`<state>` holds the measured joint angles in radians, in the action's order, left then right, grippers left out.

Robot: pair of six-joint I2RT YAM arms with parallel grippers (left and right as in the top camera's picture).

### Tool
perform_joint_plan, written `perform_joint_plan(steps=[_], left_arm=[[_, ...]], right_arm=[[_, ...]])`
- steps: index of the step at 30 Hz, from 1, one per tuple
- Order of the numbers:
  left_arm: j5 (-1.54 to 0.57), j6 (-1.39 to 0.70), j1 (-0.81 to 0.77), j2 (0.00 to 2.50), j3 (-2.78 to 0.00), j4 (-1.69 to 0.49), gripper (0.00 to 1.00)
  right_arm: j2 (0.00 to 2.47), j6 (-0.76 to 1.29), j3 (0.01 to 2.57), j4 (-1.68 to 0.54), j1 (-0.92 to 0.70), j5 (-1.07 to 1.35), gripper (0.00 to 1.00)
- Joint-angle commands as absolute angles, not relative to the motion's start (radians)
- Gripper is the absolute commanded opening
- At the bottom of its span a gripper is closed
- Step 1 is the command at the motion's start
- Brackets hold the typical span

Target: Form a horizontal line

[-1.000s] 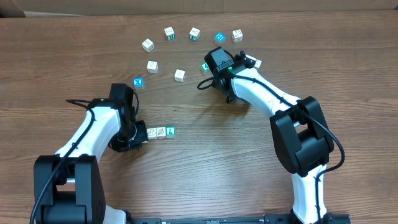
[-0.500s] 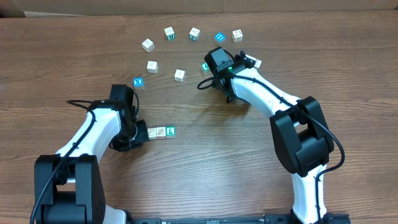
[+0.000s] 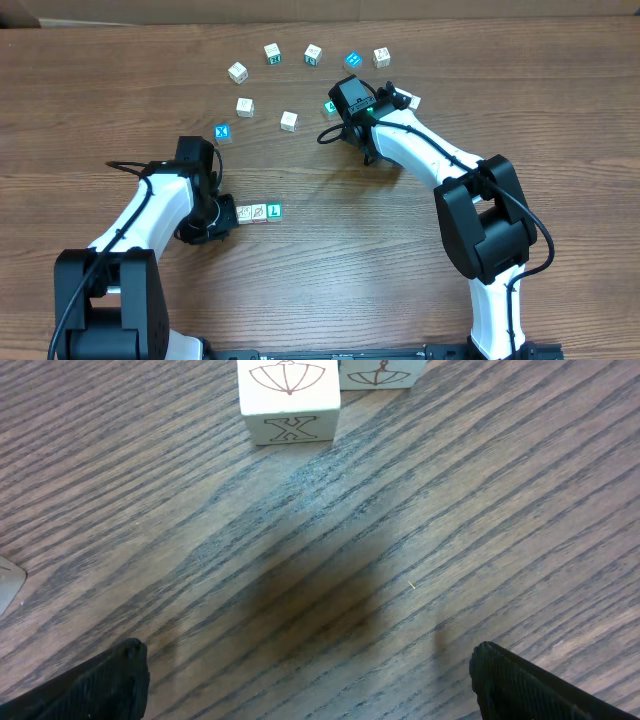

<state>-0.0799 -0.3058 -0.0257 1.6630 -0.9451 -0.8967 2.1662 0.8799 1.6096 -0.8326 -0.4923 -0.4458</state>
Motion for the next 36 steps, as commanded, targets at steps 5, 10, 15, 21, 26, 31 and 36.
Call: perform_joint_plan(steps=[5,10,15,21,26,31,36], left_arm=[[-0.072,-0.284,0.041,1.668,-1.097,-0.971,0.11],[-0.071,-0.283,0.065,1.668,-1.161,-0.931,0.37],[-0.071,-0.283,0.066,1.668,-1.176,-0.795,0.97],[-0.071,-0.284,0.065,1.668,-1.175,-0.694,1.00],[-0.071,-0.284,0.065,1.668,-1.175,-0.695,1.00],[-0.071,-0.284,0.065,1.668,-1.175,-0.695,1.00],[-0.071,-0.284,0.065,1.668,-1.175,-0.695,0.99]], right_arm=[[2.138,0.884,1.604,-0.831,-0.492,-0.459,1.00],[2.138,0.884,1.604,-0.831,-0.492,-0.459,1.00],[2.138,0.884,1.604,-0.831,-0.492,-0.459,1.00],[2.138,0.884,1.604,-0.831,-0.492,-0.459,1.00],[2.138,0.884,1.604,-0.831,-0.492,-0.459,1.00],[2.138,0.884,1.604,-0.831,-0.492,-0.459,1.00],[2.138,0.884,1.604,-0.831,-0.492,-0.459,1.00]])
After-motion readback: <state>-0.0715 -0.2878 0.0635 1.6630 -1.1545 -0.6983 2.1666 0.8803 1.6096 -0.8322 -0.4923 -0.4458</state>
